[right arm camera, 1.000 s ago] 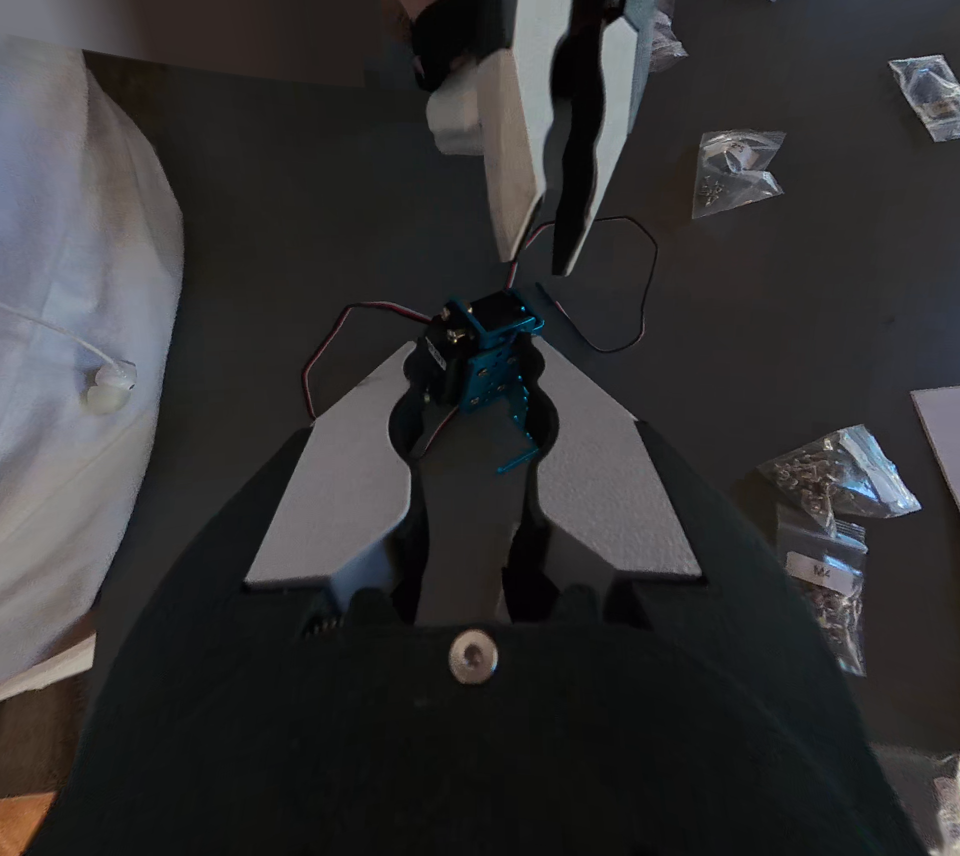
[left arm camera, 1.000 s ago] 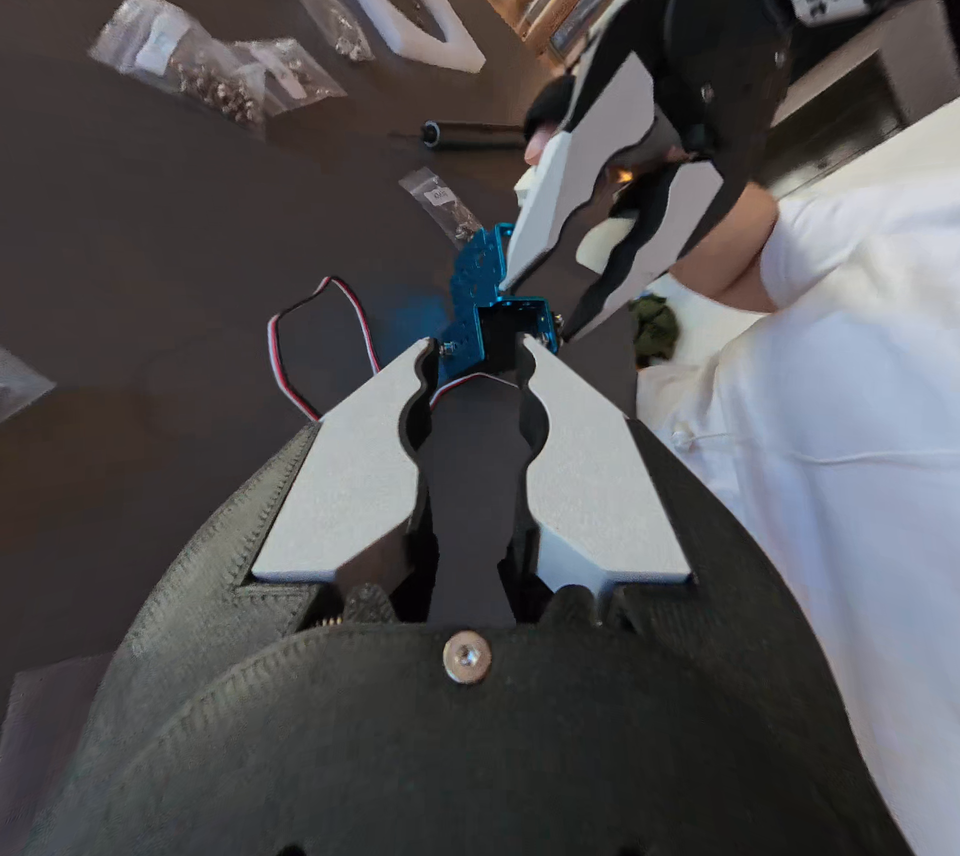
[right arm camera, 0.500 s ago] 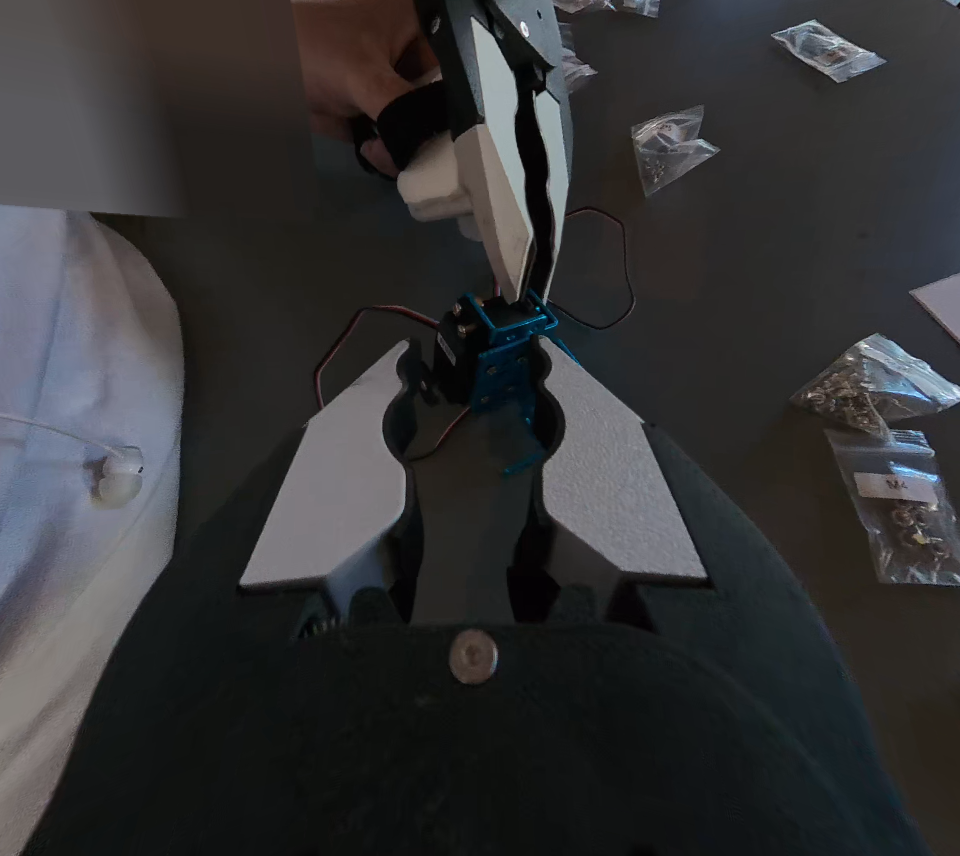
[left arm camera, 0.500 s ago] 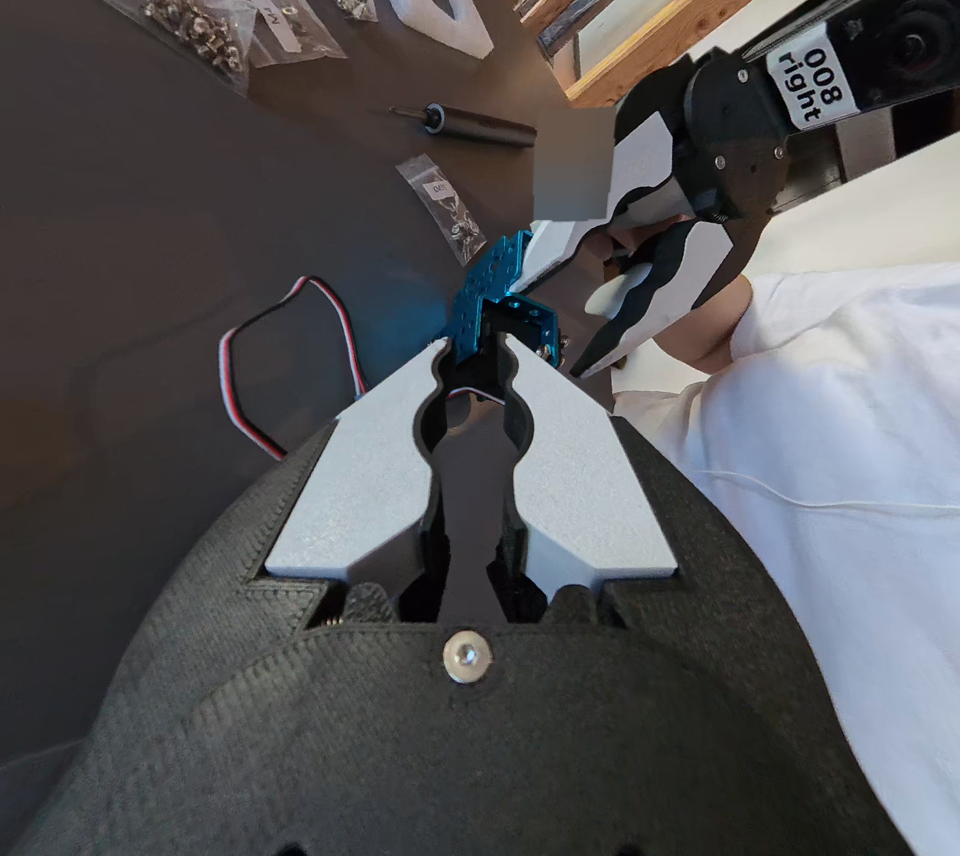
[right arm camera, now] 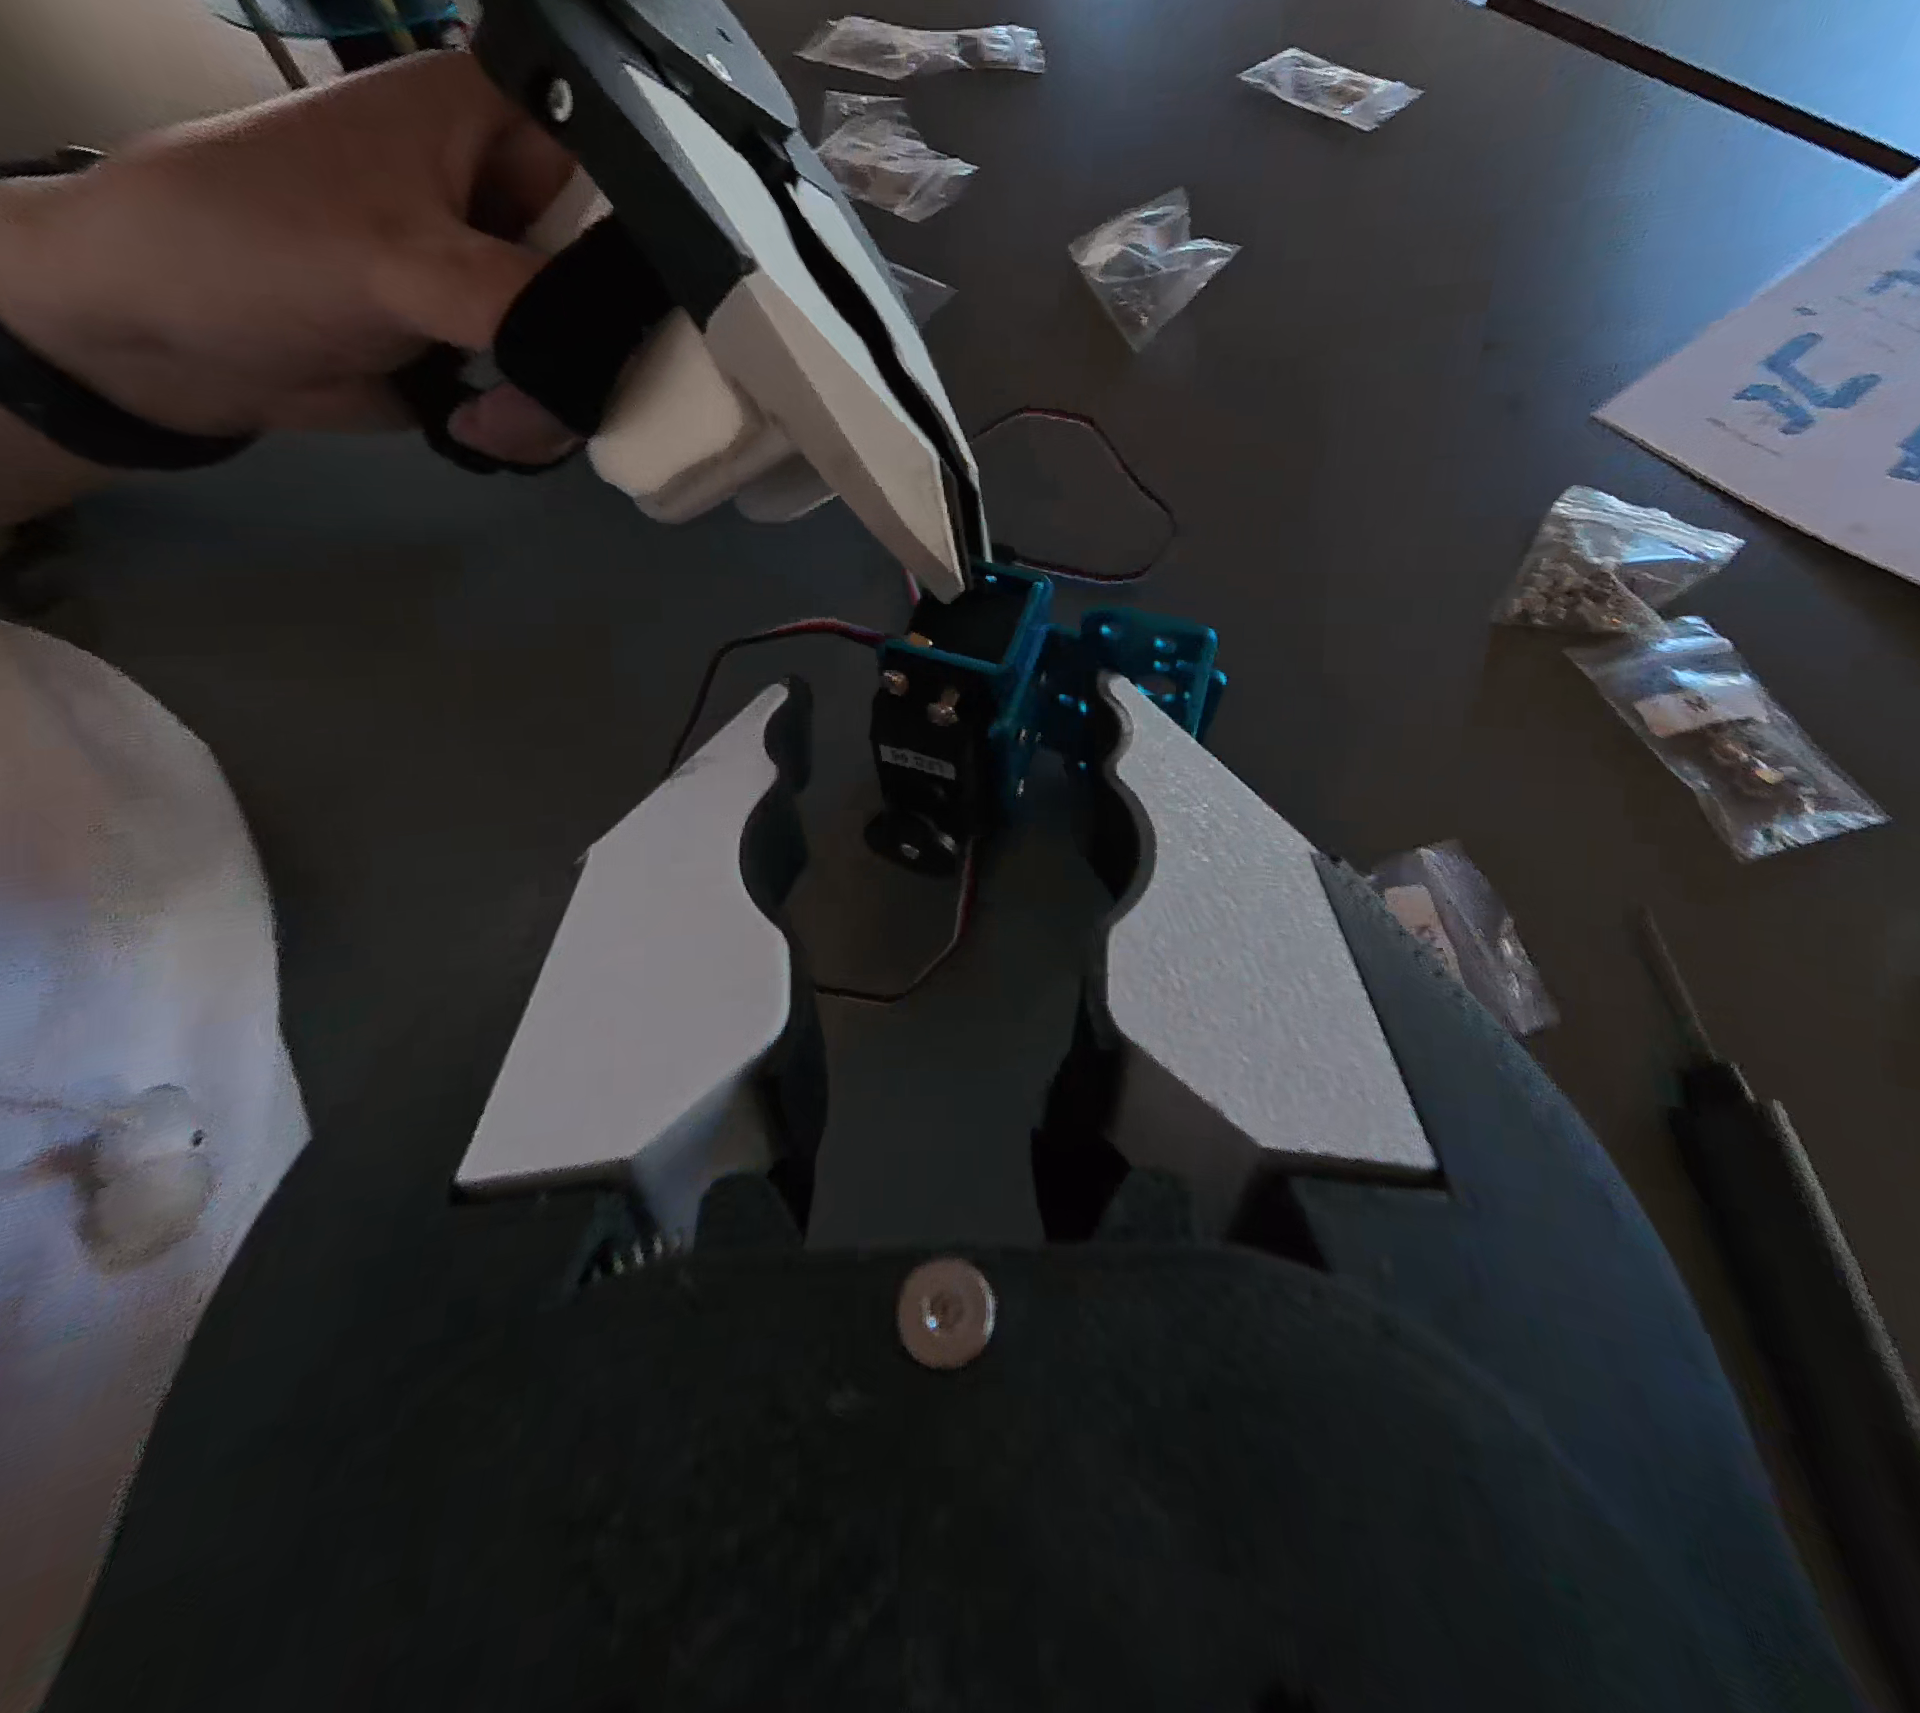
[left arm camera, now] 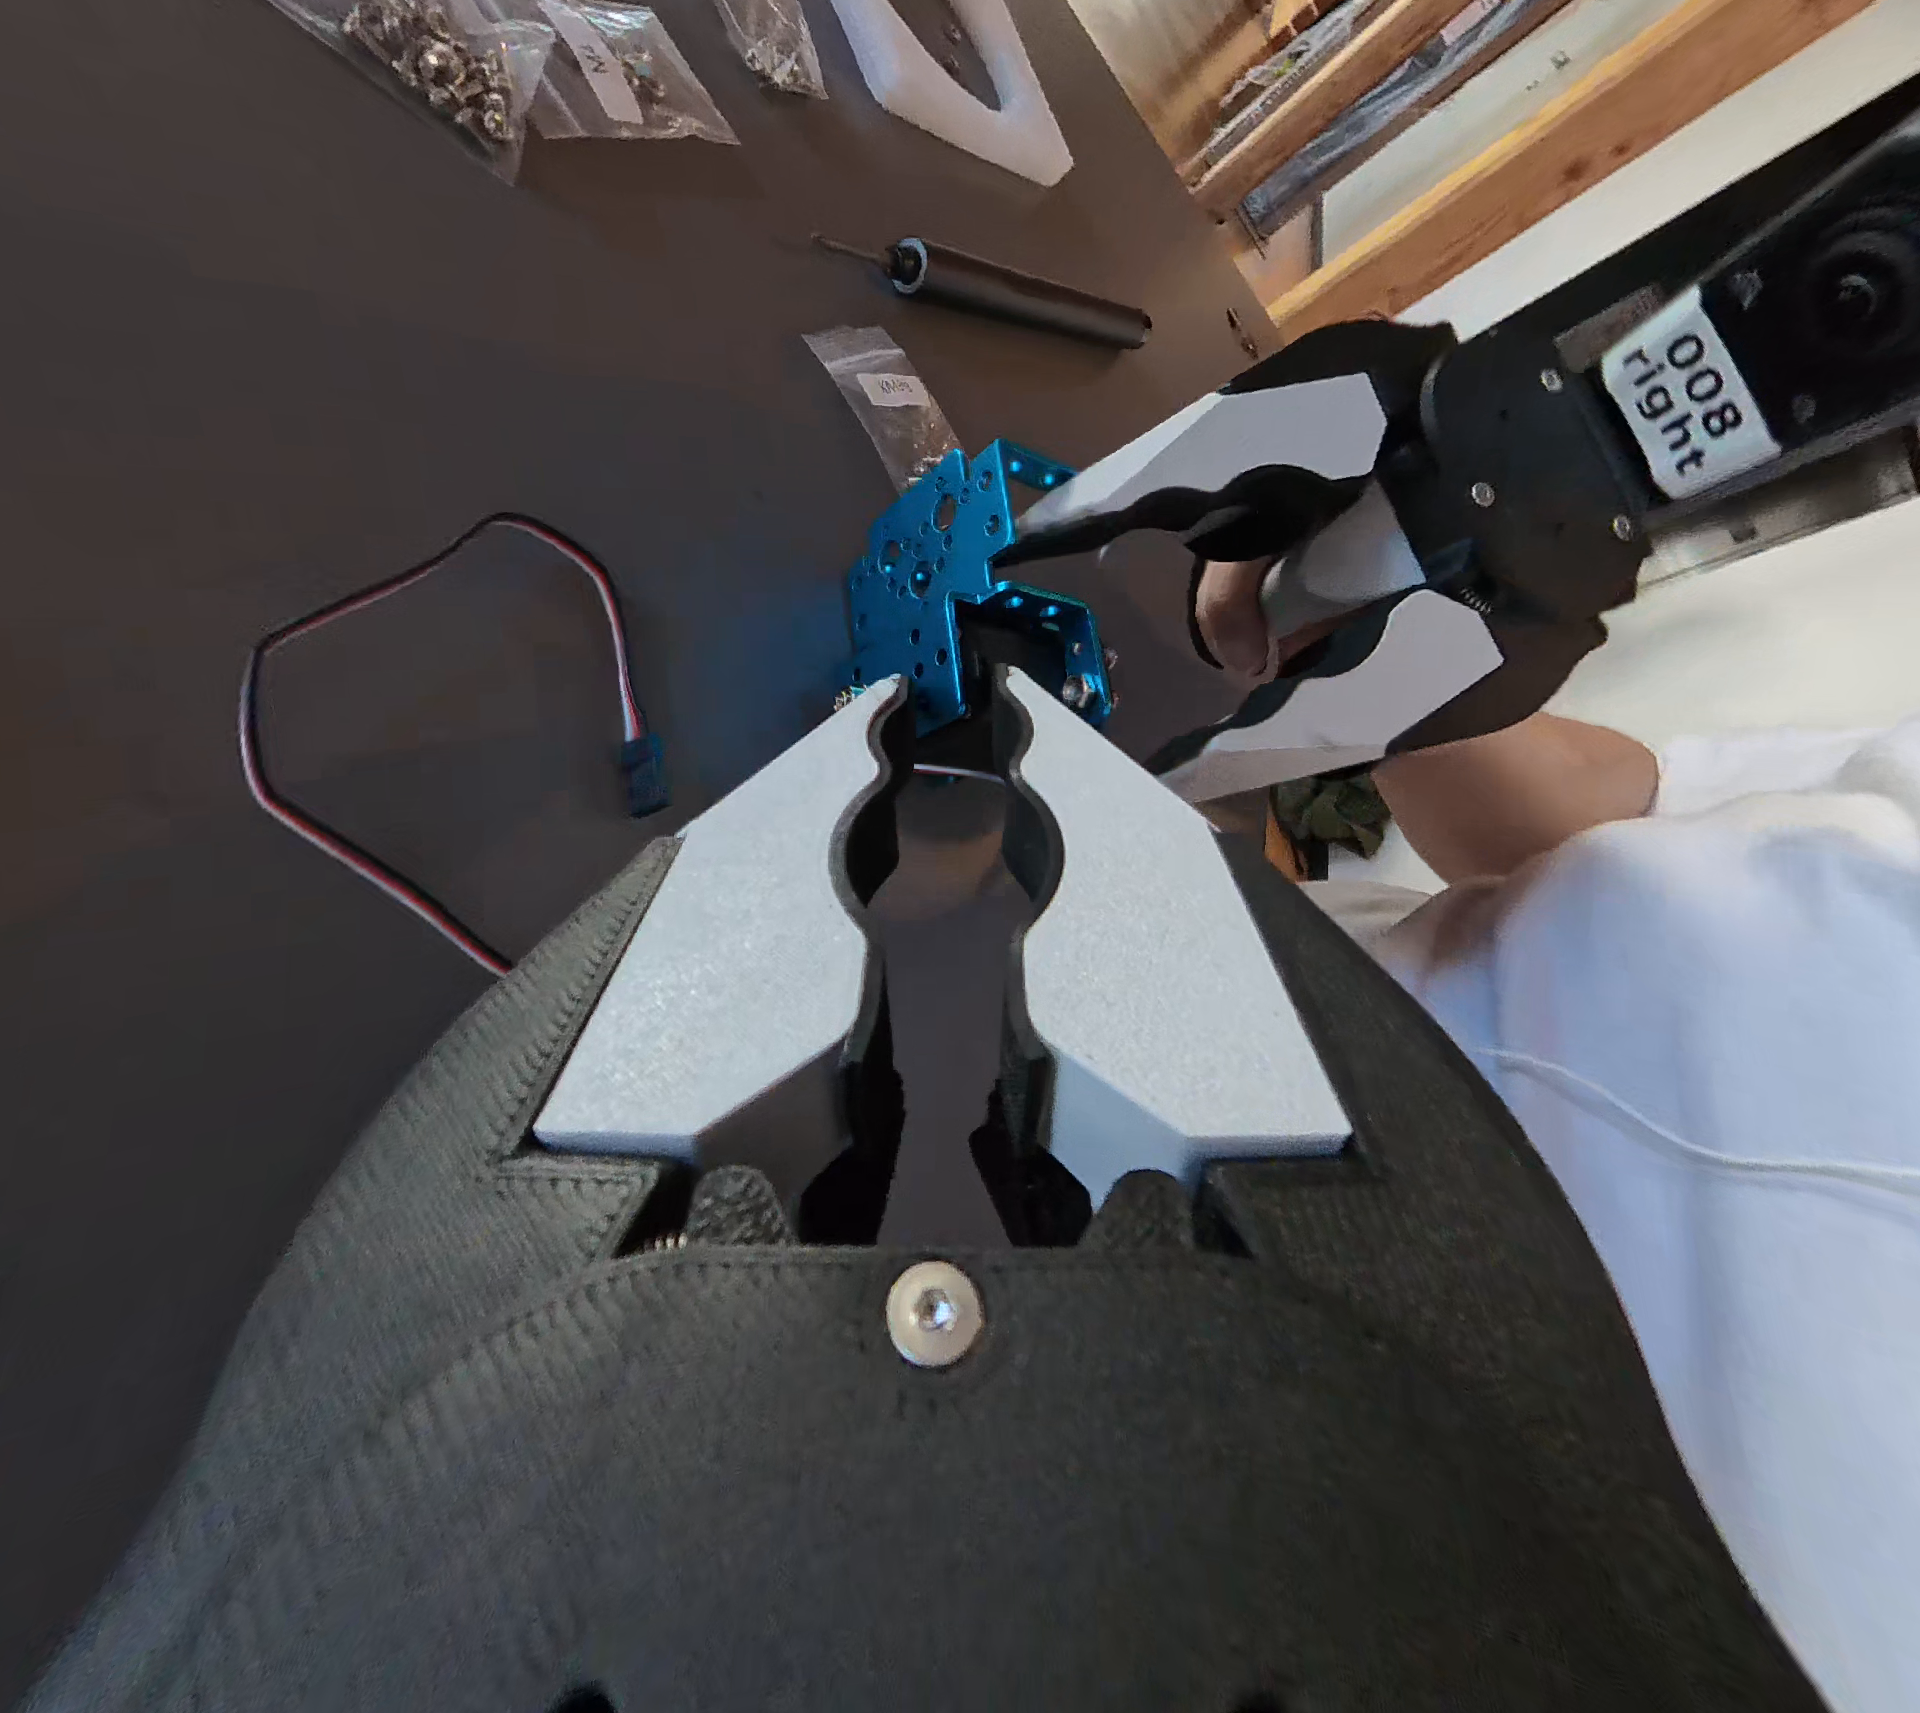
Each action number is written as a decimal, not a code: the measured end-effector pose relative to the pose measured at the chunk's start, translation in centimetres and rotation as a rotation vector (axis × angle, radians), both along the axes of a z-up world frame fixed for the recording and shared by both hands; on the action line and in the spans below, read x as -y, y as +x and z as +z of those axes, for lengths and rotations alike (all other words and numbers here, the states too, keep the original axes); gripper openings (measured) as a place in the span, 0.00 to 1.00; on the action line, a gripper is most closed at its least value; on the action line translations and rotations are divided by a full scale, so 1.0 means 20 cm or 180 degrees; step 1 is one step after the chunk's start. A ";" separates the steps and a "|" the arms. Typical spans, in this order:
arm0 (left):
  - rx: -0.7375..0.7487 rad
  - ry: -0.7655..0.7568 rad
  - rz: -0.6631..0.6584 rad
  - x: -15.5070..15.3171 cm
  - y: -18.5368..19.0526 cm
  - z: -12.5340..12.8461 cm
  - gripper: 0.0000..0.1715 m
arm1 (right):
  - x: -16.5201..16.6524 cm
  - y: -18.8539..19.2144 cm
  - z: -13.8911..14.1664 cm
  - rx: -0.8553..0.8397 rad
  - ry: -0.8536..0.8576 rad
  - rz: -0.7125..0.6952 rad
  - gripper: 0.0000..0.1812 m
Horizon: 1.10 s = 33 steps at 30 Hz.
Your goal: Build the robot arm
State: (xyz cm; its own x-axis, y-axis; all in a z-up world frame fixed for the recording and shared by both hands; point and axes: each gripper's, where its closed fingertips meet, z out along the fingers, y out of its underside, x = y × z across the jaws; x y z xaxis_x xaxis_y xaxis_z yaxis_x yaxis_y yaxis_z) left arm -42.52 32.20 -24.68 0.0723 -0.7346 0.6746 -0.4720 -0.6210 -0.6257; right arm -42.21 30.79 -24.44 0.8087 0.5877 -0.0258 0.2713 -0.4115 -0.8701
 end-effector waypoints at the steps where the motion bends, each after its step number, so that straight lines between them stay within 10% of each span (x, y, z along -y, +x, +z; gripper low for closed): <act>1: -0.0015 -0.0020 0.0049 0.00 0.00 0.00 0.08 | 0.00 0.01 0.00 0.0038 0.0027 -0.0084 0.30; 33: 0.0072 -0.0587 0.0298 0.00 -0.05 0.00 0.07 | 0.07 0.03 -0.03 0.0375 0.0477 -0.0200 0.11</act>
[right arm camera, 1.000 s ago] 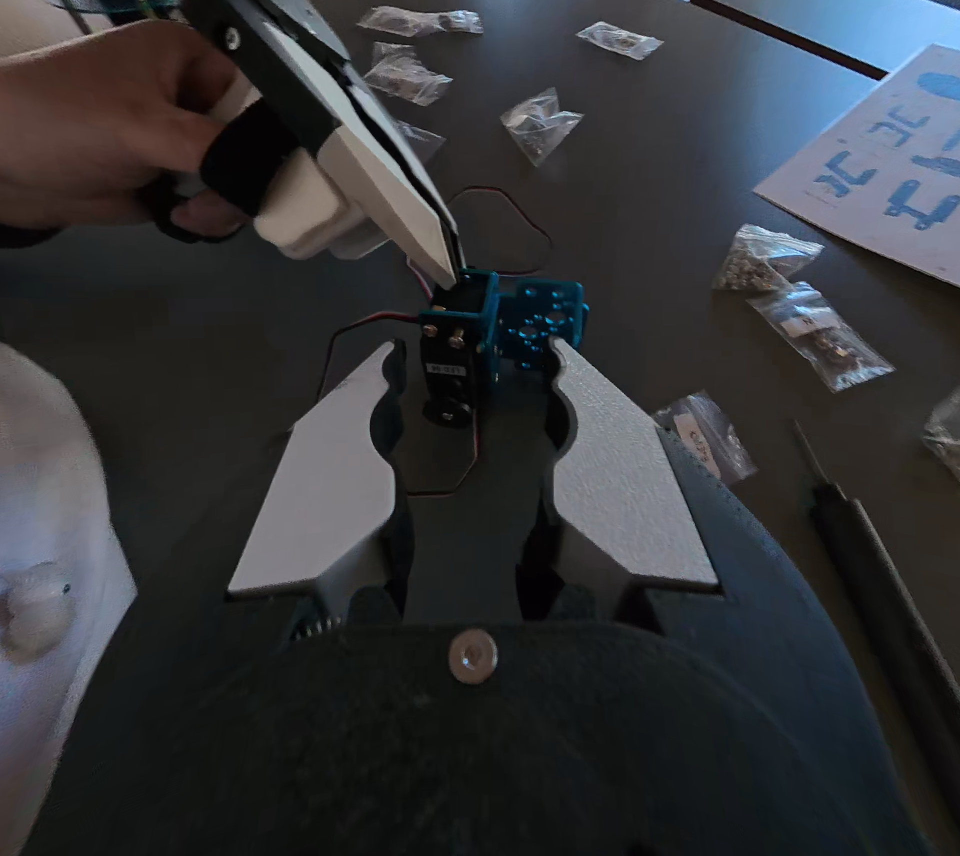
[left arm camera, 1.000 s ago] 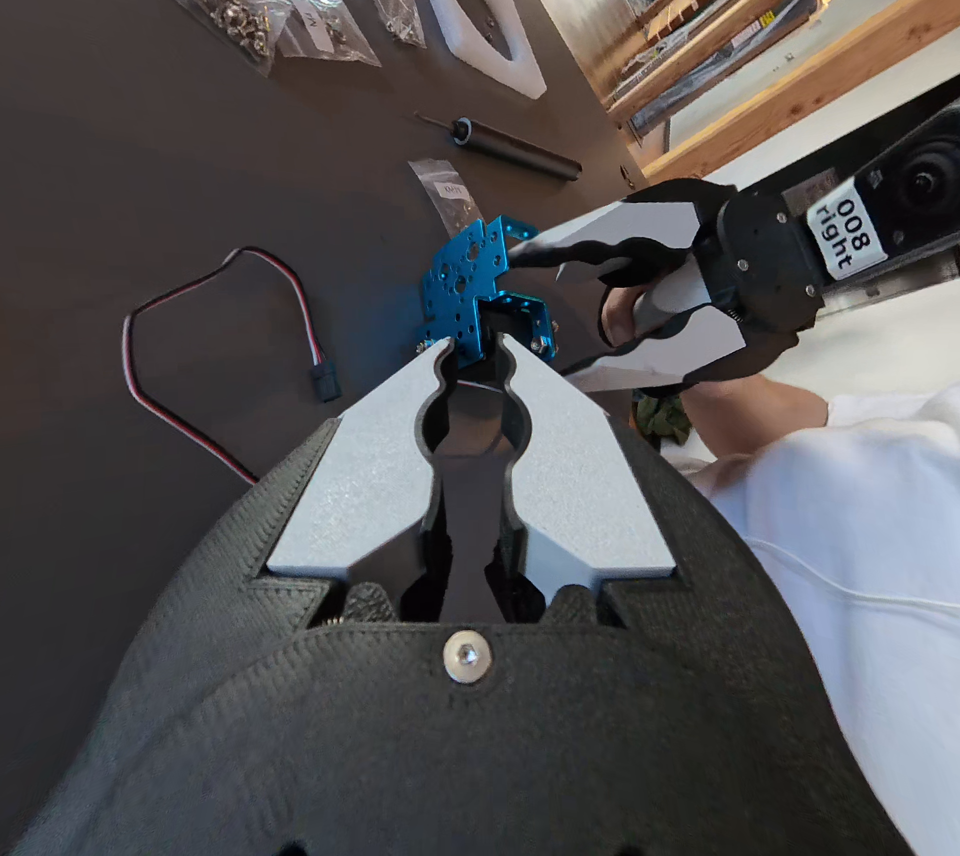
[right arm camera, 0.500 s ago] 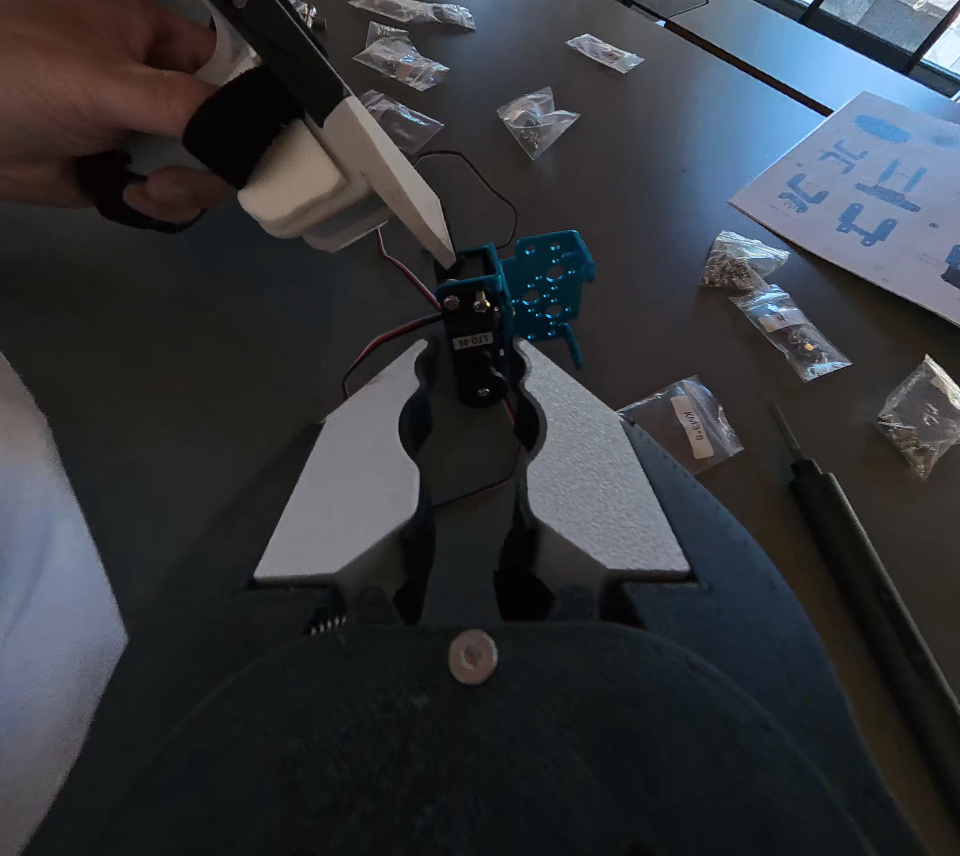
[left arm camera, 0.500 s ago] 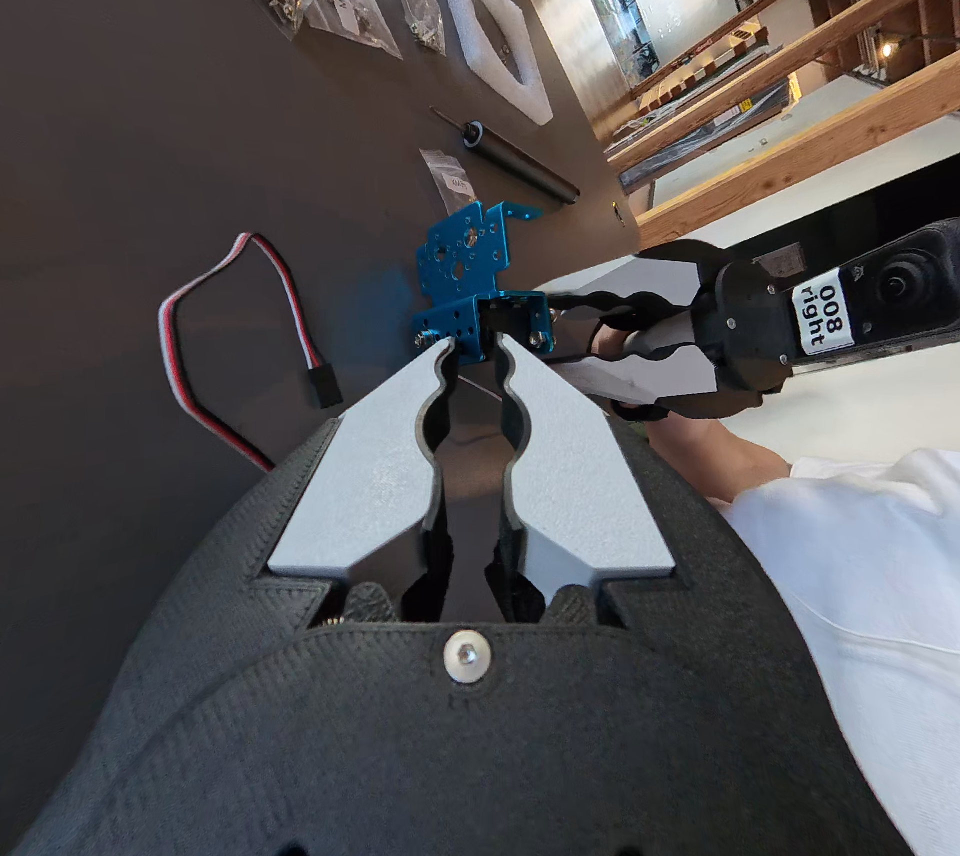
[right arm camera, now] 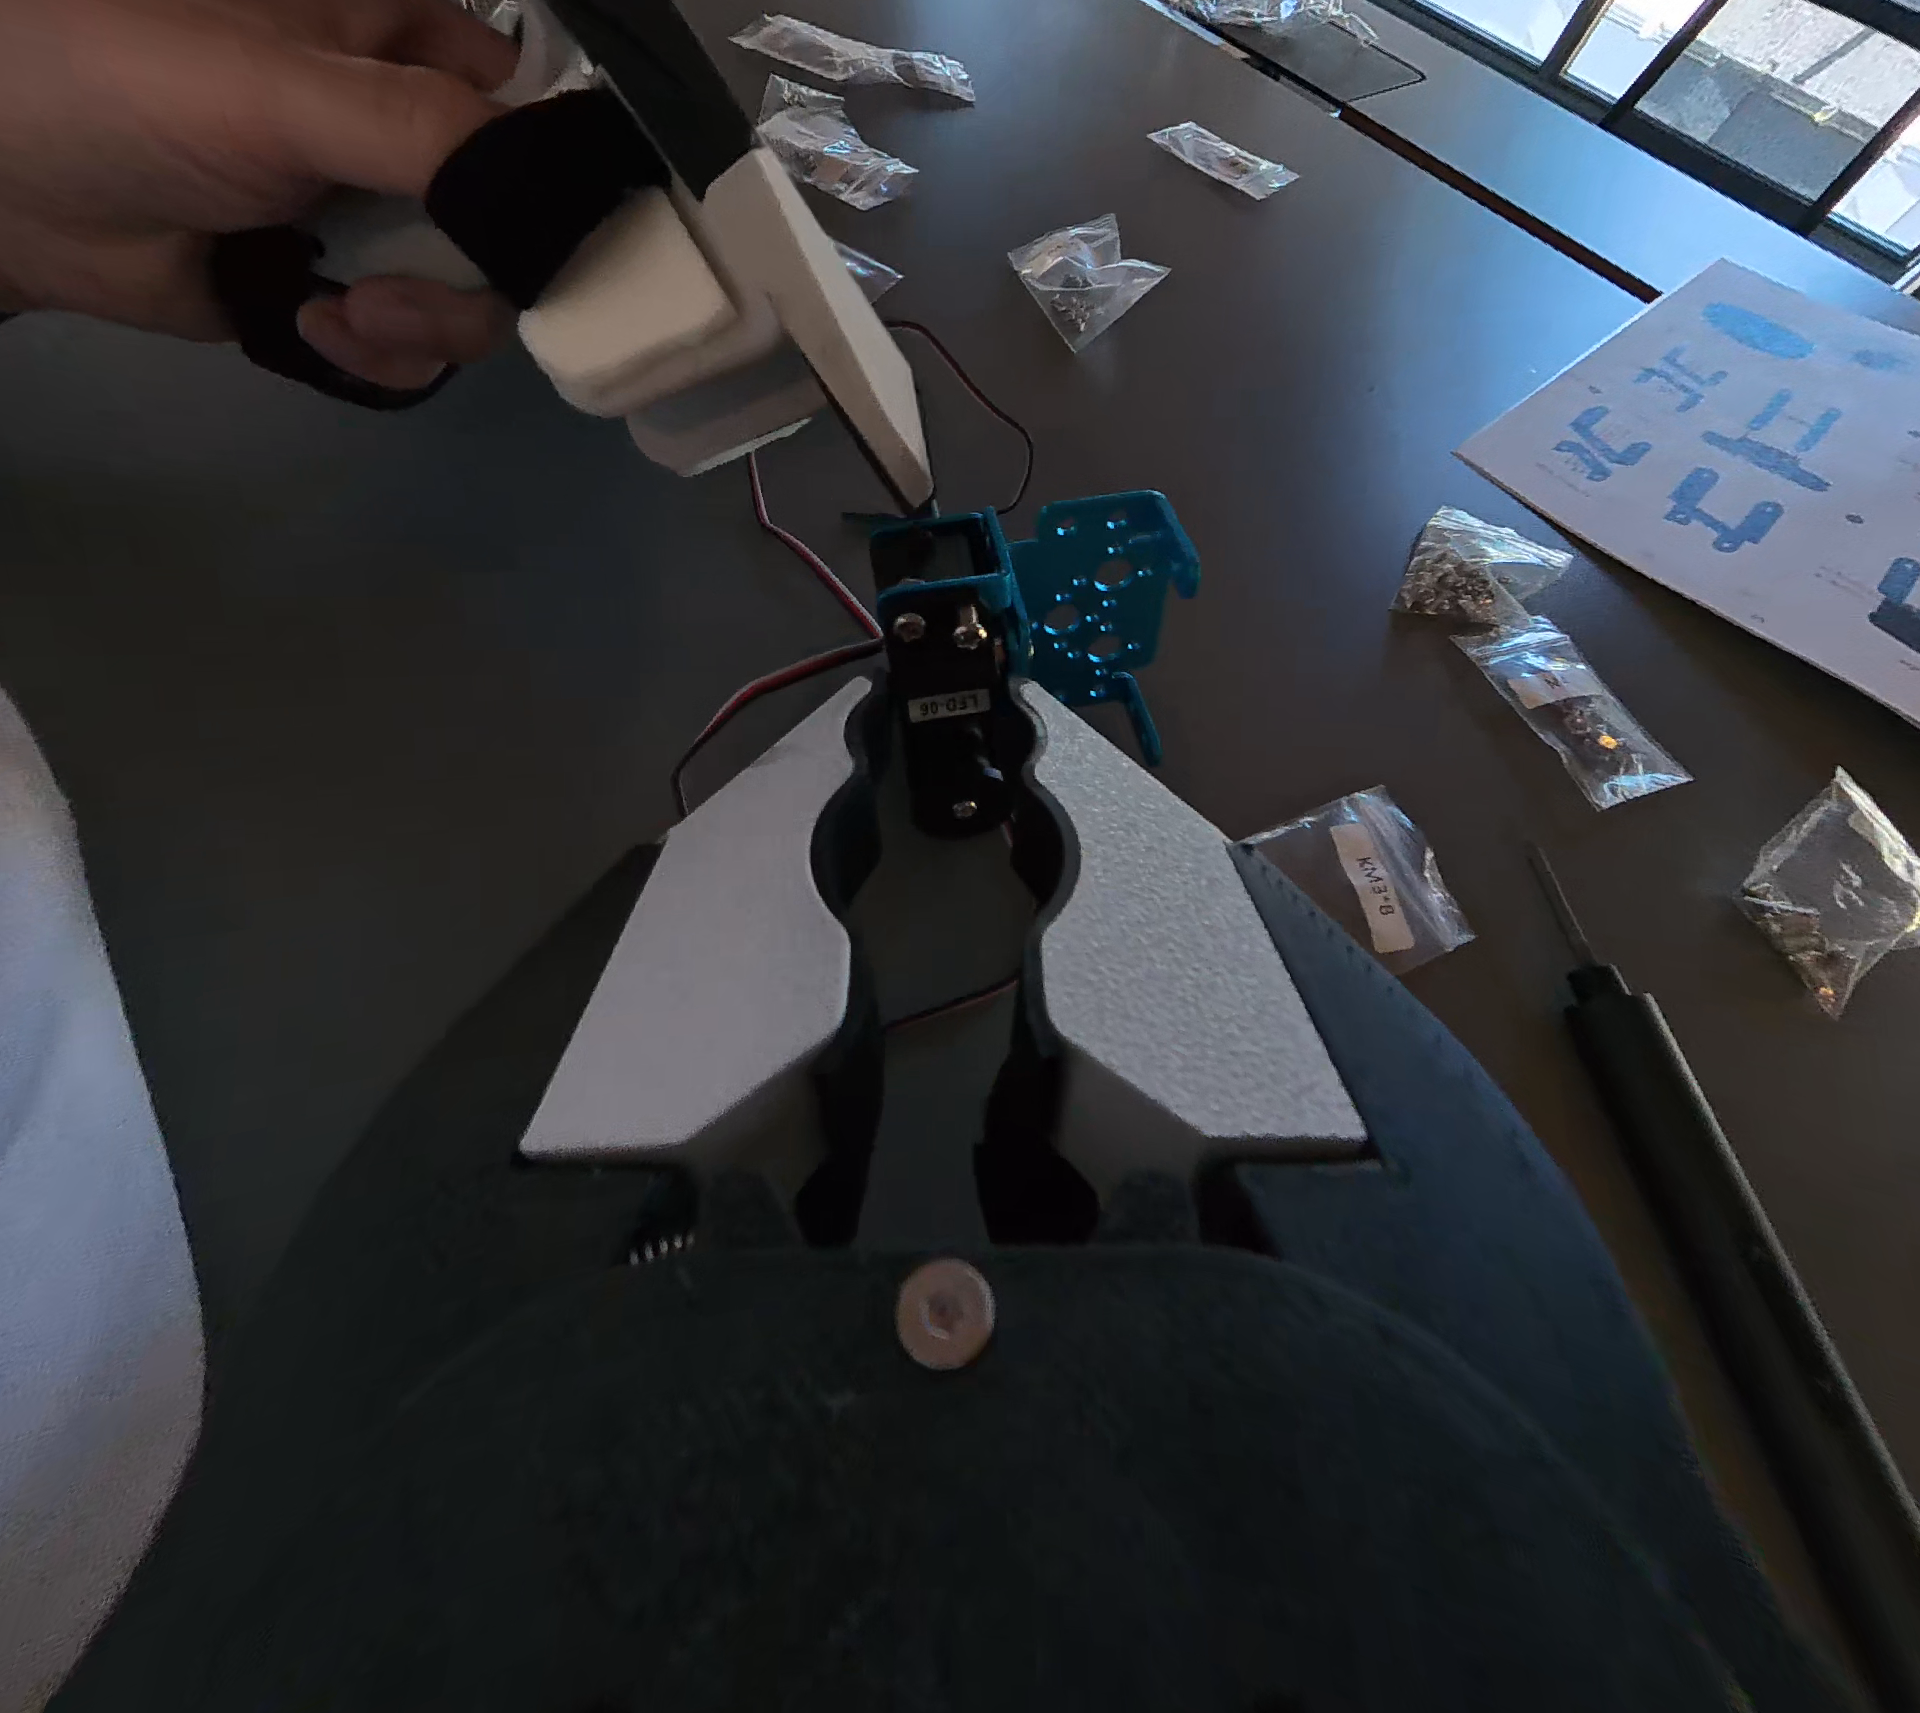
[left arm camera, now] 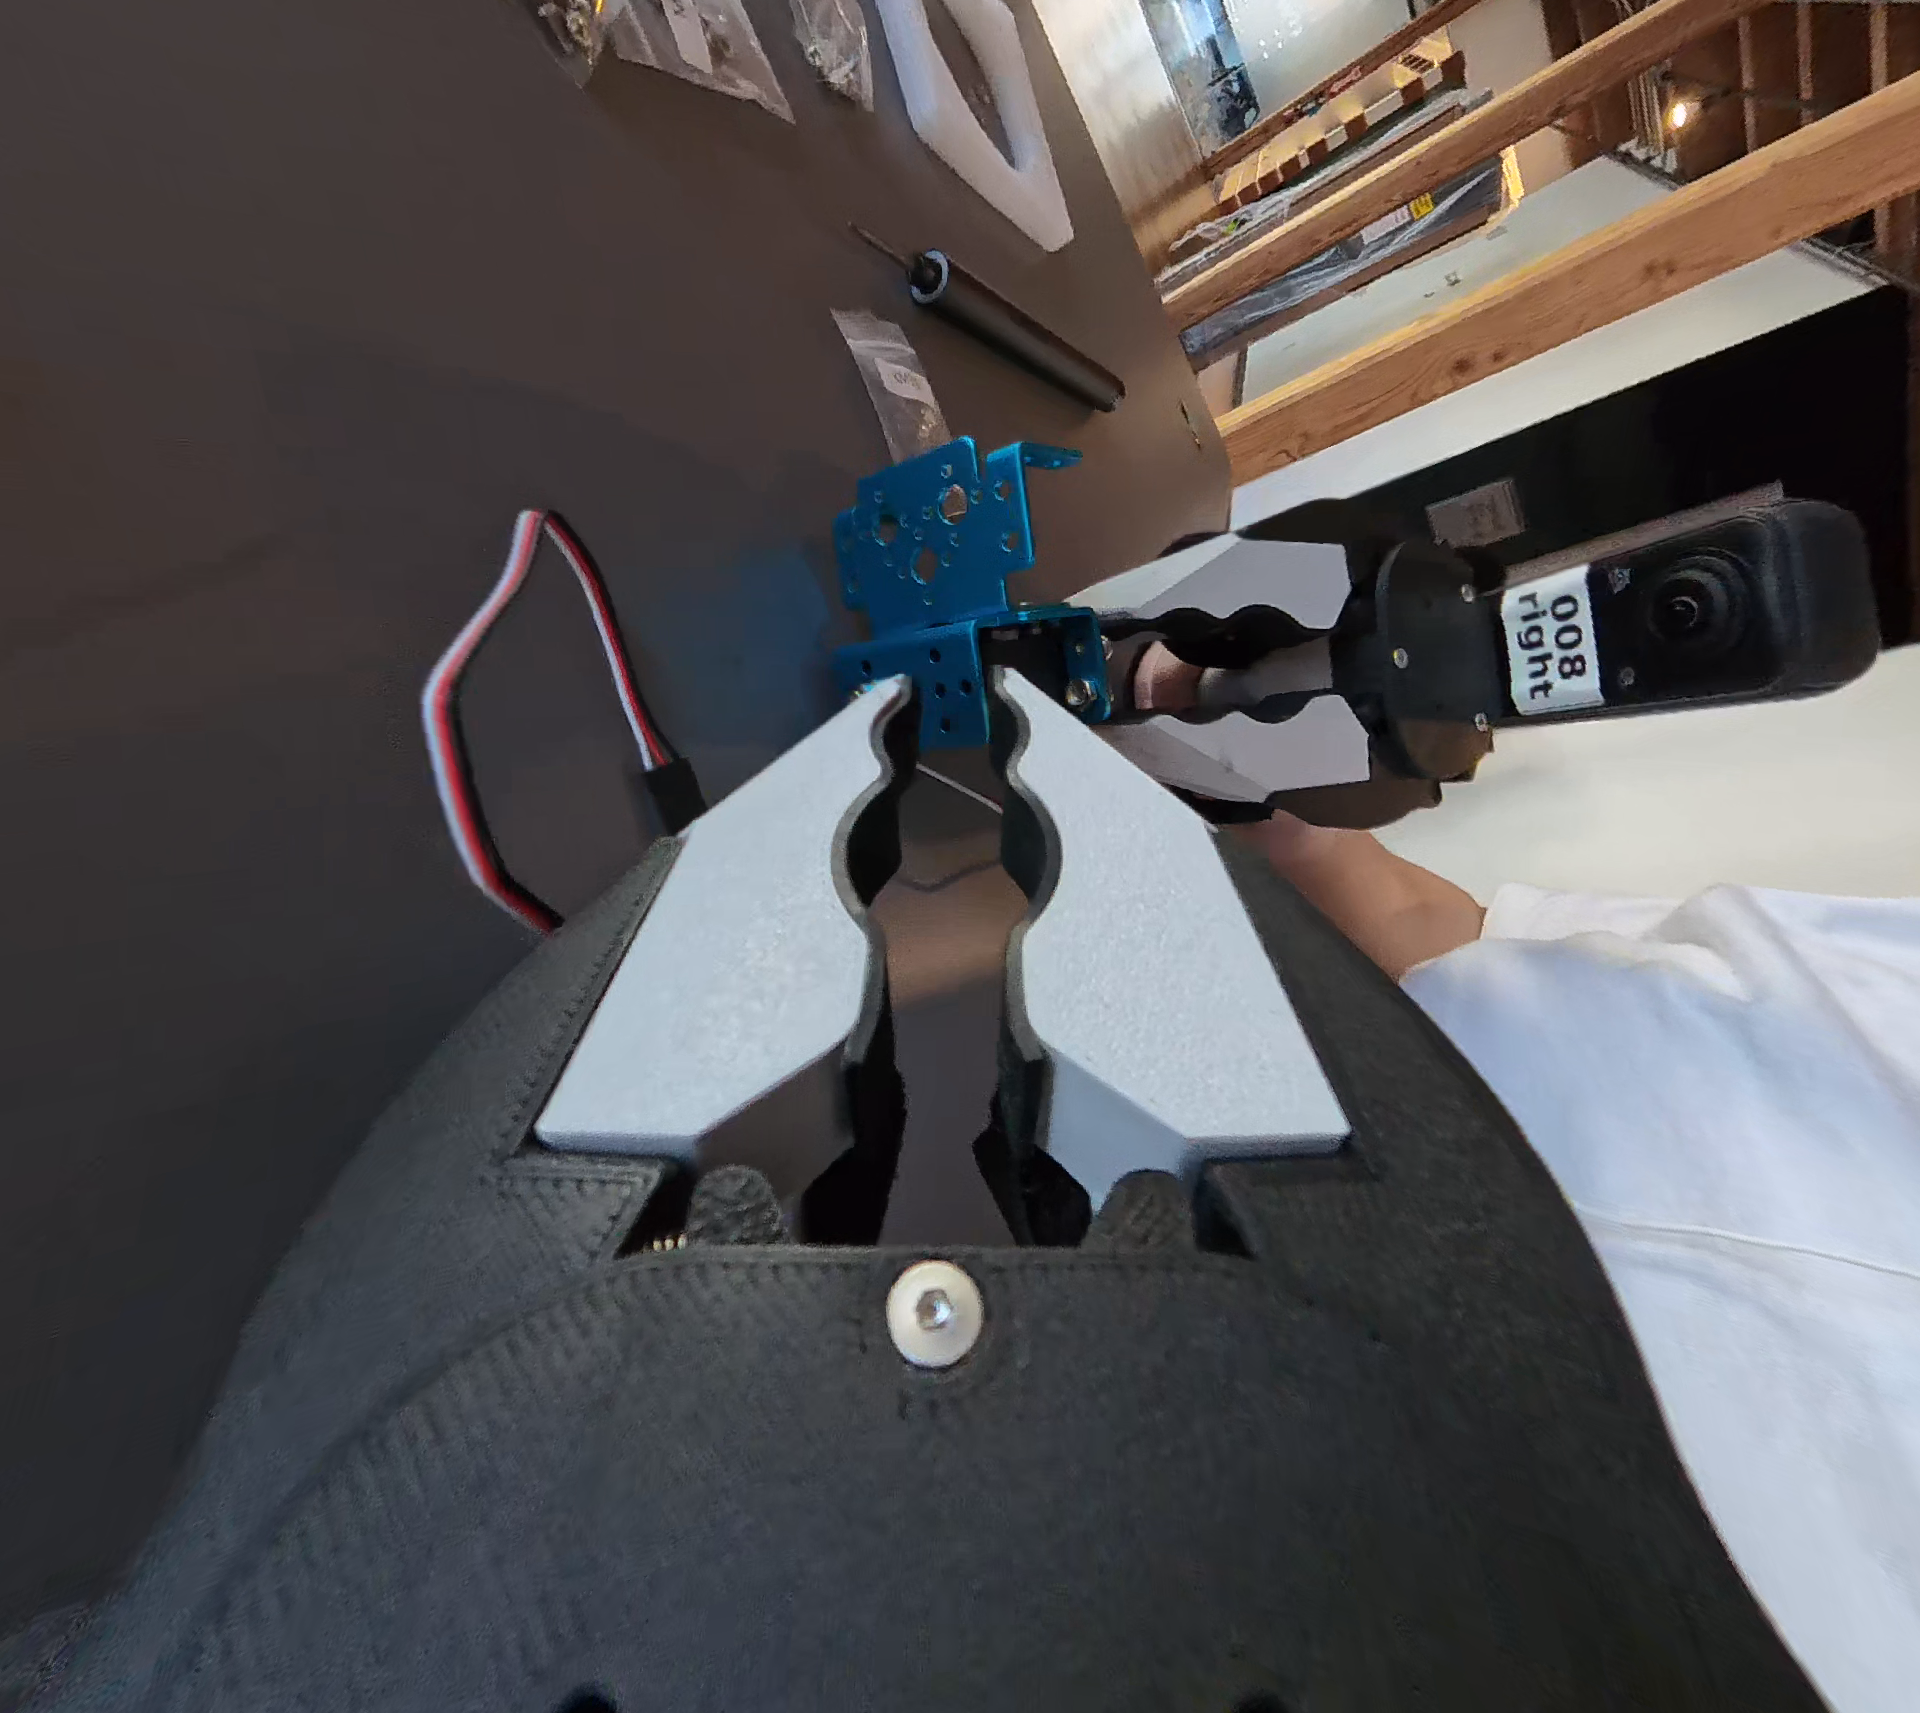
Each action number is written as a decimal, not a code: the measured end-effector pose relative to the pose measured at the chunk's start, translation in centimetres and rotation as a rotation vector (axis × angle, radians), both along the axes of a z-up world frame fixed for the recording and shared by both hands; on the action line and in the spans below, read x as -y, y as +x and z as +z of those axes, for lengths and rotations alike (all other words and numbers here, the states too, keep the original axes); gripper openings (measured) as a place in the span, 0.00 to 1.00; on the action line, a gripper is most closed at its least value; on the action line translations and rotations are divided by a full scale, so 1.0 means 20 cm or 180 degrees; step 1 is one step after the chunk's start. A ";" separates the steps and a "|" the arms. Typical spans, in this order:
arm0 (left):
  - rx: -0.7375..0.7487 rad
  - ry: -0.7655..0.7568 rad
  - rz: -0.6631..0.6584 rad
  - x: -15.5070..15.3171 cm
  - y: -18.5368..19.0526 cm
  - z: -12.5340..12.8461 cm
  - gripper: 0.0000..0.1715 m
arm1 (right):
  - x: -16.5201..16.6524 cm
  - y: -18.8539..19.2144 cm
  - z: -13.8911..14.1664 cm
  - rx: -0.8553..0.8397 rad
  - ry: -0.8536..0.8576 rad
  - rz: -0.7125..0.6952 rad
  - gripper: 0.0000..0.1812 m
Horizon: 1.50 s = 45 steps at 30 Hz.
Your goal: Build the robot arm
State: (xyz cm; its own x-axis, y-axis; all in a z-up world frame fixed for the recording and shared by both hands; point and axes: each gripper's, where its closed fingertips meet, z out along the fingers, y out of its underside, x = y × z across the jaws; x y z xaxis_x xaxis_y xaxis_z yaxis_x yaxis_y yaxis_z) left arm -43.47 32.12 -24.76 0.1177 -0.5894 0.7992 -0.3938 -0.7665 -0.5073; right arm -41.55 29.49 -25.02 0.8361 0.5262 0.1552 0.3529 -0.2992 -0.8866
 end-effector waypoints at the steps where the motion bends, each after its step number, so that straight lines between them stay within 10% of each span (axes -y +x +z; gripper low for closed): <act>1: -0.0020 -0.0012 -0.0061 0.00 0.00 0.00 0.09 | 0.00 0.00 0.00 -0.0001 -0.0004 0.0012 0.11; 36: -0.0279 0.0430 -0.0169 0.01 0.02 -0.02 0.06 | -0.01 0.02 0.01 0.0074 0.0038 0.0077 0.11; 45: -0.0222 0.1250 -0.0183 0.11 0.06 0.16 0.16 | -0.01 0.01 0.01 0.0119 -0.0024 0.0065 0.11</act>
